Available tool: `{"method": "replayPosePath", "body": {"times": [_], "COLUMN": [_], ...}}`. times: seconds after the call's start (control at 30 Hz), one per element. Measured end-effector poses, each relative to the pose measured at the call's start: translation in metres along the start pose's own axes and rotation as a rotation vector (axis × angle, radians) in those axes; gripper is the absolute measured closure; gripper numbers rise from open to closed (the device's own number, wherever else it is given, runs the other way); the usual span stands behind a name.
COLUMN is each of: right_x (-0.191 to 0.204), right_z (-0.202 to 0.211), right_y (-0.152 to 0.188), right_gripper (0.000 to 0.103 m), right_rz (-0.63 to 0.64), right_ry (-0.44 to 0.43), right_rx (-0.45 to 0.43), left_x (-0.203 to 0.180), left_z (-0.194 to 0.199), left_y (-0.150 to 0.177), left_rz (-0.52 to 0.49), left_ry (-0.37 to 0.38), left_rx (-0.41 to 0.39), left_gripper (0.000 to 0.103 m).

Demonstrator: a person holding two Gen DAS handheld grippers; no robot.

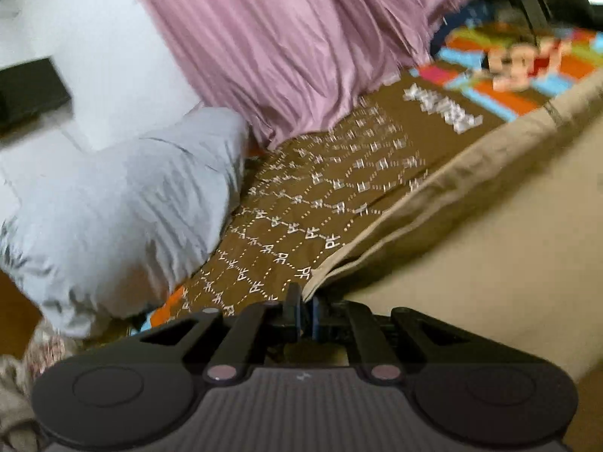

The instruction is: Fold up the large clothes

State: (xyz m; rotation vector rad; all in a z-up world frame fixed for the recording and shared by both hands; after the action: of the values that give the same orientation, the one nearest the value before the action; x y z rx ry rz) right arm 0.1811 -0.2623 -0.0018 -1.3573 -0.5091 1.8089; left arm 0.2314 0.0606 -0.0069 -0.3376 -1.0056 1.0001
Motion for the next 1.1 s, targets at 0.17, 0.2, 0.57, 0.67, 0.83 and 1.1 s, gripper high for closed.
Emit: {"method": "replayPosePath", "body": {"times": [0.17,0.2,0.57,0.67,0.83,1.1], "right_x": [0.029,0.032,-0.012,-0.008,0.025,-0.043], "right_z": [-0.064,-0.07,0.012,0.034,0.043,0.003], "right_y": [0.027,0.032,0.024,0.028,0.055,0.097], "right_gripper": [0.084,0.083,0.011,0.002,0.001,0.011], "right_rz": [0.049,0.038,-0.324,-0.314,-0.154,-0.629], "right_ry": [-0.033,-0.043,-0.153,-0.212,-0.237,0.037], "right_rx": [0.107,0.128,-0.025,-0.012,0.117,0.21], "left_x": [-0.023,-0.022,0.064,0.074,0.052,0.039], "left_z": [-0.069,-0.076,-0.019,0.001,0.004,-0.002], "left_y": [0.005,0.009,0.039,0.067,0.122,0.122], "left_rz": [0.055,0.097,0.485,0.559,0.645,0.596], "left_ry": [0.12,0.148,0.184,0.171,0.175,0.15], "left_rx": [0.145,0.173,-0.006,-0.001,0.082,0.115], "left_gripper": [0.09,0.088,0.0,0.0,0.0,0.003]}}
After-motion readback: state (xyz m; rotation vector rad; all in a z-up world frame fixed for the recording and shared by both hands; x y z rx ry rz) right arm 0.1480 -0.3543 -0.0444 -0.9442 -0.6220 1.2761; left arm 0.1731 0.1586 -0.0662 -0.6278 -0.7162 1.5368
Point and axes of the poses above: each gripper's, at about its wrist camera, not at the fingertips, and z roughly against the way its jaws point, x to its left, y to its underside, the point moved 8 cm from there along -z, roughly the way its jaws point, and after that the axes turned 3 degrees about y, right-handed, at the moved point
